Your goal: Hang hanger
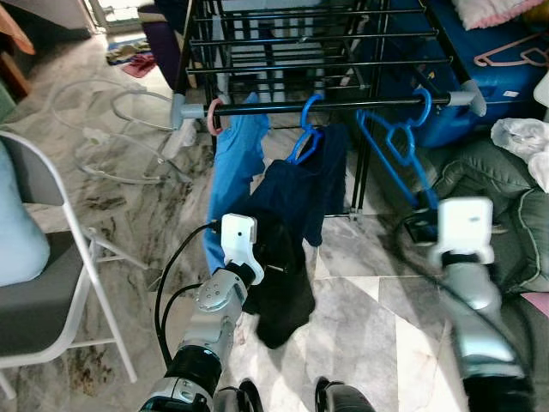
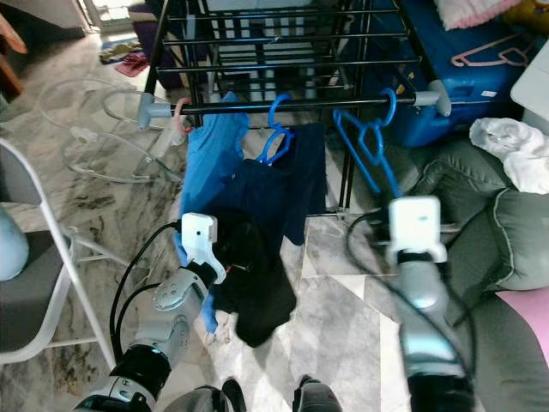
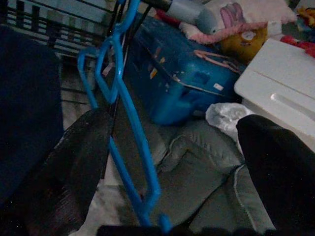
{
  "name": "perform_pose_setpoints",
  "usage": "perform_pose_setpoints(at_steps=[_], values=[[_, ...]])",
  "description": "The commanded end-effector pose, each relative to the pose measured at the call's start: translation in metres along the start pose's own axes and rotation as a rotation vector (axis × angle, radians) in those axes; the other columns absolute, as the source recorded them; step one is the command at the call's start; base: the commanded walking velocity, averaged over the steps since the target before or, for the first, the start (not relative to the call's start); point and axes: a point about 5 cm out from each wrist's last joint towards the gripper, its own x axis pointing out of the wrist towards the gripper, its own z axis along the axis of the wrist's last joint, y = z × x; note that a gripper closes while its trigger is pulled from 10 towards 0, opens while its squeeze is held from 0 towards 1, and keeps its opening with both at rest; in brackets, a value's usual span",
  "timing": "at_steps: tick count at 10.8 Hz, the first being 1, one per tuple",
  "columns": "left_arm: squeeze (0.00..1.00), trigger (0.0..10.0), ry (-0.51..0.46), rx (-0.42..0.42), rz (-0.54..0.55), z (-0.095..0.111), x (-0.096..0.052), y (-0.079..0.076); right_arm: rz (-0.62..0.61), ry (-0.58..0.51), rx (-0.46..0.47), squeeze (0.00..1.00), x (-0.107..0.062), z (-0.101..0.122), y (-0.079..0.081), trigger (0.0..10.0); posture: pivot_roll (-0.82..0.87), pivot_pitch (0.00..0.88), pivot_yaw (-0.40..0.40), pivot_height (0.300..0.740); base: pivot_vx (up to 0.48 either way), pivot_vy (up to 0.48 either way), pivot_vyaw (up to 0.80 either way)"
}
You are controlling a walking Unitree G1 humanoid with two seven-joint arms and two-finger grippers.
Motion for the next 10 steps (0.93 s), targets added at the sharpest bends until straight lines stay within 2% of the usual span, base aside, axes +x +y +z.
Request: perform_pose_setpoints(at_steps=[1, 4, 9, 10], values=[[0.00, 10.0, -0.029, 0.019, -0.021, 0.006, 0.000, -0.002, 0.019, 0.021, 0.015, 0.00, 0.006, -0.002, -0.005, 10.0, -0.25, 0.161, 0.068, 0.740, 0.000, 0.000, 0.00], [0.00, 10.0, -0.023, 0.022, -0.034, 0.005, -0.004, -0.001, 0.111, 0.050, -0.001, 0.00, 0.021, -0.001, -0.008, 10.0, -0.24, 0.186, 0.078, 0.740, 0.000, 0.000, 0.00], [0.00, 10.0, 0.001, 0.023, -0.044, 0.001, -0.013, -0.002, 0.234, 0.098, -0.046, 0.00, 0.041, -0.002, -0.029, 10.0, -0.23, 0.244, 0.083, 0.740, 0.000, 0.000, 0.00], [0.00, 10.0, 0.007, 0.025, -0.044, 0.001, -0.014, -0.001, 0.275, 0.119, -0.030, 0.00, 0.047, -0.004, -0.033, 10.0, -0.22, 0.255, 0.087, 0.740, 0.000, 0.000, 0.00]])
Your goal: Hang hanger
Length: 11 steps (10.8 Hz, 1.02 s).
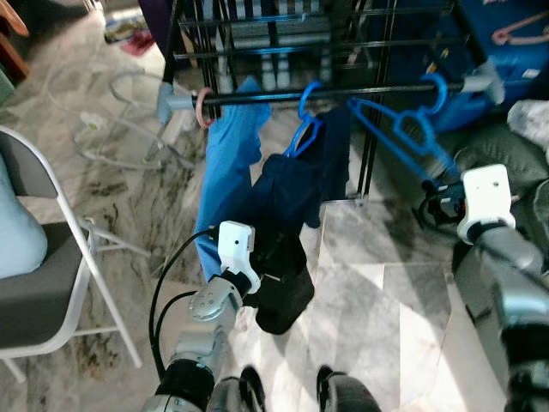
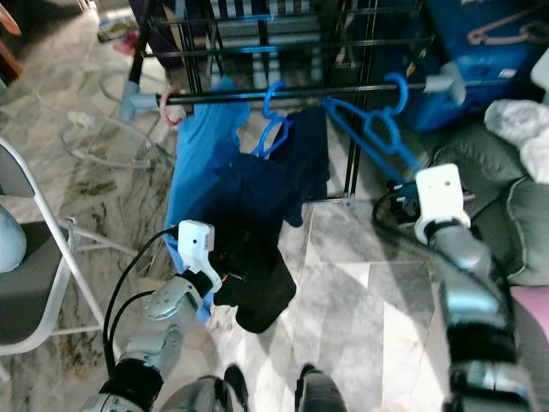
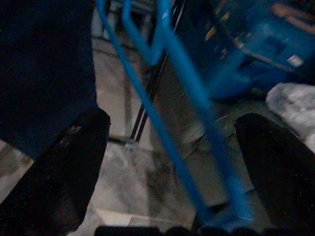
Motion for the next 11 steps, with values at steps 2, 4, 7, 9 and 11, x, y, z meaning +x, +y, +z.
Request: perform_pose_setpoints(at_steps=[2, 4, 7, 9, 11], values=[[0.00, 10.0, 0.005, 0.023, -0.015, 0.003, -0.004, 0.002, 0.060, 0.007, -0.032, 0.00, 0.006, 0.003, -0.006, 10.0, -0.21, 0.269, 0.098, 0.740, 0.000, 0.000, 0.00], [0.00, 10.0, 0.014, 0.029, -0.015, 0.003, -0.005, 0.004, 0.039, -0.007, -0.062, 0.00, 0.013, 0.014, -0.020, 10.0, -0.21, 0.272, 0.103, 0.740, 0.000, 0.000, 0.00], [0.00, 10.0, 0.025, 0.034, -0.009, 0.005, -0.006, 0.006, 0.073, -0.020, -0.045, 0.00, 0.022, 0.023, -0.027, 10.0, -0.20, 0.275, 0.110, 0.740, 0.000, 0.000, 0.00], [0.00, 10.0, 0.036, 0.042, -0.008, 0.005, -0.007, 0.007, 0.129, -0.032, -0.017, 0.00, 0.031, 0.031, -0.018, 1.7, -0.19, 0.275, 0.118, 0.740, 0.000, 0.000, 0.00], [0.00, 10.0, 0.040, 0.047, -0.006, 0.005, -0.007, 0.008, 0.127, -0.038, -0.010, 0.00, 0.036, 0.036, -0.017, 0.0, -0.18, 0.268, 0.120, 0.740, 0.000, 0.000, 0.00]])
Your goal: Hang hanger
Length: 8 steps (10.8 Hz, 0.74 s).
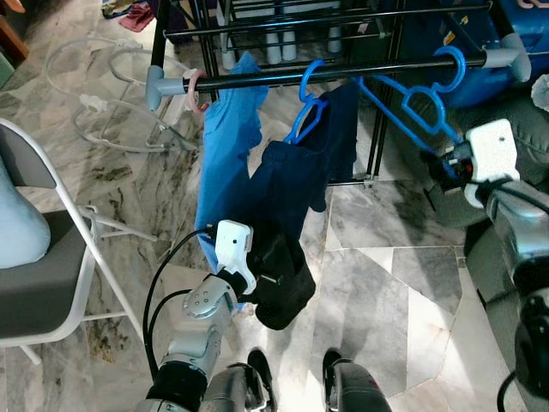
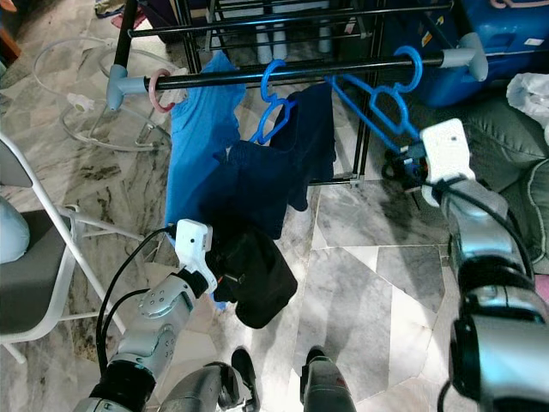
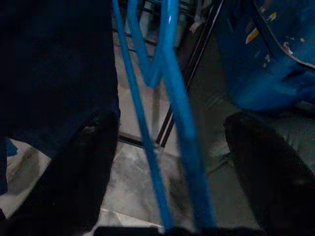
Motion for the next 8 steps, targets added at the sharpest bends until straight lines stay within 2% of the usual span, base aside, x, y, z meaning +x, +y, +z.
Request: perform_pose_setpoints(at_steps=[1, 3, 5, 6, 8], values=[[0.00, 10.0, -0.001, 0.021, -0.005, 0.0018, -0.0020, 0.0012, 0.023, 0.004, 0.001, 0.00, 0.0014, -0.0008, 0.0028, 0.1, -0.18, 0.266, 0.120, 0.740, 0.000, 0.000, 0.00], [0.00, 10.0, 0.003, 0.024, -0.004, 0.0014, -0.0012, 0.0005, 0.029, 0.004, 0.009, 0.00, 0.0029, 0.0007, 0.0007, 0.3, -0.18, 0.258, 0.119, 0.740, 0.000, 0.000, 0.00], [0.00, 10.0, 0.004, 0.027, -0.002, 0.0014, -0.0007, 0.0007, 0.024, -0.003, 0.014, 0.00, 0.0032, 0.0013, -0.0002, 1.5, -0.18, 0.250, 0.119, 0.740, 0.000, 0.000, 0.00], [0.00, 10.0, 0.004, 0.029, -0.003, 0.0013, -0.0001, 0.0003, 0.017, -0.018, 0.037, 0.00, 0.0036, 0.0027, -0.0007, 1.8, -0.17, 0.244, 0.118, 0.740, 0.000, 0.000, 0.00], [0.00, 10.0, 0.002, 0.033, -0.001, 0.0023, 0.0010, 0.0007, 0.005, -0.022, 0.038, 0.00, 0.0044, 0.0039, -0.0015, 1.9, -0.17, 0.238, 0.117, 0.740, 0.000, 0.000, 0.00]])
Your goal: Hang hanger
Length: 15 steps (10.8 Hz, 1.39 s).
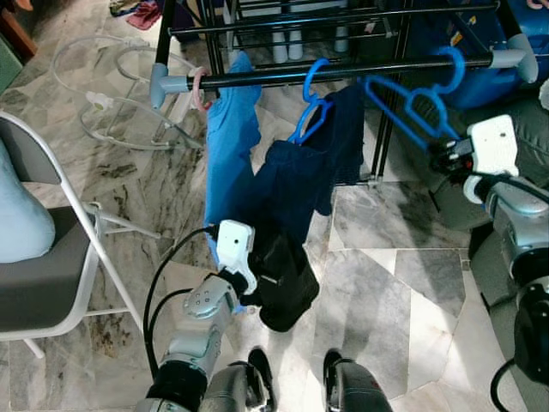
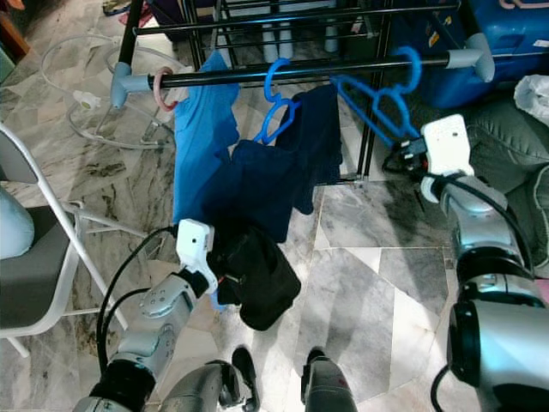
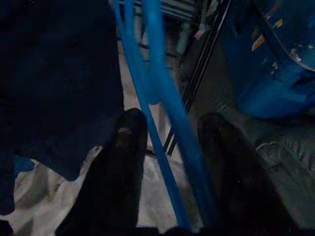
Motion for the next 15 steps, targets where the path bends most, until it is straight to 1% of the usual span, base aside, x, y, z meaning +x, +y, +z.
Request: perform_pose_setpoints(at_steps=[1, 2, 3, 4, 5, 6, 7, 8, 9, 10, 11, 12, 13, 14, 15], values=[[0.00, 10.0, -0.004, 0.017, 0.009, 0.0014, -0.0011, 0.0030, -0.006, -0.002, 0.002, 0.00, 0.0008, 0.0008, -0.0005, 1.5, -0.16, 0.227, 0.115, 0.740, 0.000, 0.000, 0.00], [0.00, 10.0, -0.005, 0.018, 0.011, 0.0016, -0.0013, 0.0034, -0.015, -0.006, 0.008, 0.00, 0.0009, 0.0020, -0.0018, 1.8, -0.15, 0.226, 0.115, 0.740, 0.000, 0.000, 0.00], [0.00, 10.0, -0.006, 0.018, 0.012, 0.0017, -0.0014, 0.0035, -0.018, -0.008, 0.010, 0.00, 0.0011, 0.0027, -0.0024, 1.9, -0.15, 0.224, 0.114, 0.740, 0.000, 0.000, 0.00], [0.00, 10.0, -0.007, 0.018, 0.013, 0.0019, -0.0013, 0.0035, -0.015, -0.011, 0.011, 0.00, 0.0018, 0.0037, -0.0019, 1.5, -0.15, 0.220, 0.112, 0.740, 0.000, 0.000, 0.00], [0.00, 10.0, -0.007, 0.018, 0.014, 0.0017, -0.0011, 0.0032, -0.012, -0.014, 0.012, 0.00, 0.0023, 0.0045, -0.0014, 1.9, -0.15, 0.222, 0.110, 0.740, 0.000, 0.000, 0.00], [0.00, 10.0, -0.005, 0.019, 0.017, 0.0007, -0.0019, 0.0030, -0.007, -0.010, 0.012, 0.00, 0.0024, 0.0030, 0.0005, 2.4, -0.15, 0.227, 0.110, 0.740, 0.000, 0.000, 0.00], [0.00, 10.0, -0.003, 0.019, 0.019, 0.0004, -0.0023, 0.0031, -0.004, -0.006, 0.014, 0.00, 0.0021, 0.0012, 0.0015, 4.4, -0.15, 0.230, 0.111, 0.740, 0.000, 0.000, 0.00], [0.00, 10.0, -0.002, 0.020, 0.018, 0.0001, -0.0026, 0.0029, -0.003, -0.001, 0.016, 0.00, 0.0014, -0.0015, 0.0026, 4.0, -0.15, 0.231, 0.112, 0.740, 0.000, 0.000, 0.00], [0.00, 10.0, -0.001, 0.021, 0.018, 0.0000, -0.0028, 0.0028, -0.002, 0.003, 0.017, 0.00, 0.0011, -0.0032, 0.0033, 4.2, -0.15, 0.232, 0.112, 0.740, 0.000, 0.000, 0.00], [0.00, 10.0, 0.000, 0.022, 0.018, 0.0000, -0.0031, 0.0029, -0.002, 0.006, 0.019, 0.00, 0.0008, -0.0041, 0.0034, 3.2, -0.15, 0.234, 0.114, 0.740, 0.000, 0.000, 0.00], [0.00, 10.0, 0.001, 0.023, 0.018, -0.0003, -0.0035, 0.0031, -0.002, 0.007, 0.021, 0.00, 0.0007, -0.0046, 0.0036, 4.6, -0.15, 0.235, 0.117, 0.740, 0.000, 0.000, 0.00], [0.00, 10.0, 0.003, 0.024, 0.018, -0.0002, -0.0034, 0.0033, -0.004, 0.009, 0.021, 0.00, 0.0008, -0.0048, 0.0037, 10.0, -0.15, 0.234, 0.116, 0.740, 0.000, 0.000, 0.00], [0.00, 10.0, 0.004, 0.025, 0.019, -0.0002, -0.0034, 0.0035, -0.005, 0.010, 0.021, 0.00, 0.0009, -0.0049, 0.0039, 9.6, -0.15, 0.234, 0.116, 0.740, 0.000, 0.000, 0.00], [0.00, 10.0, 0.004, 0.026, 0.020, -0.0003, -0.0033, 0.0039, -0.005, 0.010, 0.021, 0.00, 0.0012, -0.0047, 0.0044, 9.5, -0.14, 0.234, 0.116, 0.740, 0.000, 0.000, 0.00], [0.00, 10.0, 0.004, 0.026, 0.020, -0.0001, -0.0031, 0.0038, -0.005, 0.009, 0.020, 0.00, 0.0018, -0.0042, 0.0052, 10.0, -0.14, 0.233, 0.116, 0.740, 0.000, 0.000, 0.00]])
